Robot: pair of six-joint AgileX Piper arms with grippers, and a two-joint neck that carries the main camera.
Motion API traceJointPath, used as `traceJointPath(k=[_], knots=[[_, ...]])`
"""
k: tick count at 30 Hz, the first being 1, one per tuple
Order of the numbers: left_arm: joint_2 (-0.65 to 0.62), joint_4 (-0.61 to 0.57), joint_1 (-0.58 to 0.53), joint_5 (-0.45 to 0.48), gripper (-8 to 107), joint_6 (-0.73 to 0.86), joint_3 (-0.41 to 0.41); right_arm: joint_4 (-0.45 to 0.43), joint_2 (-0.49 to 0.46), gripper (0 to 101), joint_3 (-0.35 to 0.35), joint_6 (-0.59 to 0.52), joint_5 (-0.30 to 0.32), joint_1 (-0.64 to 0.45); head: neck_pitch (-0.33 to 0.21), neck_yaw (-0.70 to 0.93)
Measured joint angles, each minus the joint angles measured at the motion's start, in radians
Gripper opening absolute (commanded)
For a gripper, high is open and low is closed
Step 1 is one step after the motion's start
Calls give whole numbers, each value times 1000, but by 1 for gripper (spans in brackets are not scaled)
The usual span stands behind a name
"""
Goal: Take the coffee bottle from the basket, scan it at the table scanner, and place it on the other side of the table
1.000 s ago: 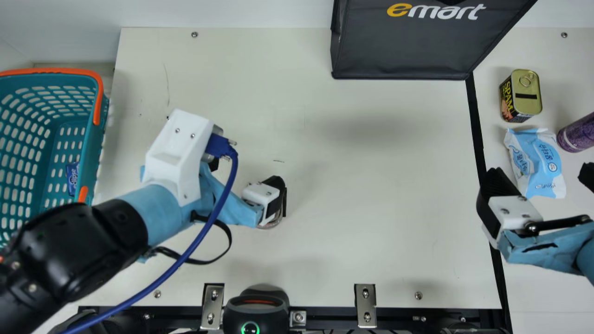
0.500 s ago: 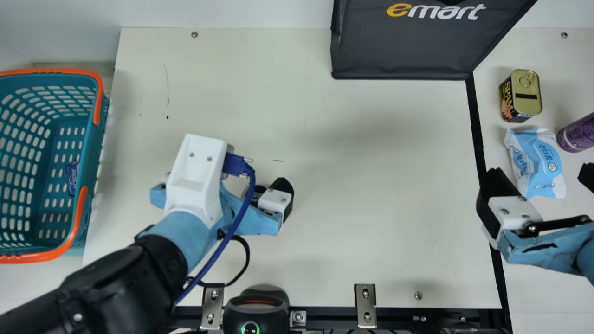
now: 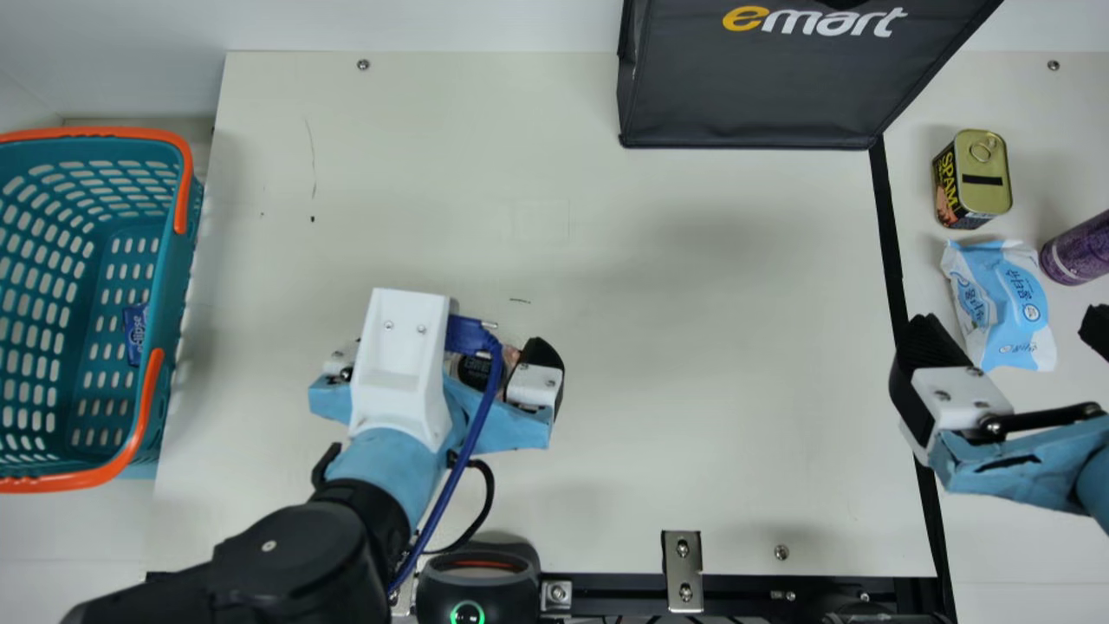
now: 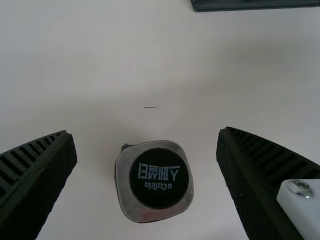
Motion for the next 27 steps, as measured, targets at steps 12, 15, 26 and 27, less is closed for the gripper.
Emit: traceJointPath(k=[12,15,26,27], knots=[[49,2,-8,-10,90,-36,6,0,0,95,0,0,0,0,2,0],[57,0,-8,-11,90,-36,6,0,0,95,0,0,-1,0,2,0],[74,-28,-17,-5,90,-28,-3,0,0,95,0,0,-1,0,0,0],[76,-30,-17,-3,90,-28,-3,0,0,95,0,0,-1,0,2,0]])
